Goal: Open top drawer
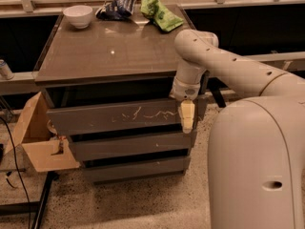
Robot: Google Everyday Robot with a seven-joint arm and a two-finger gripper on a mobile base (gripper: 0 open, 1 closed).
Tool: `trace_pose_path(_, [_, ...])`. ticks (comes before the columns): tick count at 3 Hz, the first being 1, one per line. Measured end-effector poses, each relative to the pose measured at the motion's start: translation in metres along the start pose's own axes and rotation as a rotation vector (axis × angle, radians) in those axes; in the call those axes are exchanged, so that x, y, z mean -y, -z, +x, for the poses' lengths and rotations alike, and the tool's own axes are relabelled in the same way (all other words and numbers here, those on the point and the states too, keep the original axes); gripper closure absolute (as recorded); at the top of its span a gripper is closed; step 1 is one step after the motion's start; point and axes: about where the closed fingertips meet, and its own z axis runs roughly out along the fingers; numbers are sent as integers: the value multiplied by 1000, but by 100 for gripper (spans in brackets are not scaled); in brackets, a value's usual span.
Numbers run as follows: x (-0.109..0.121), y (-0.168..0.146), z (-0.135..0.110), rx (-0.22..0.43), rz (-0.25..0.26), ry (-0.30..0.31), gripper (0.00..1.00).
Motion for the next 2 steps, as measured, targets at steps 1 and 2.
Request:
trace_pose_path(1, [2, 0, 0, 1, 7, 2, 0])
trace_pose_path(2, [14, -3, -3, 2, 44, 15, 0])
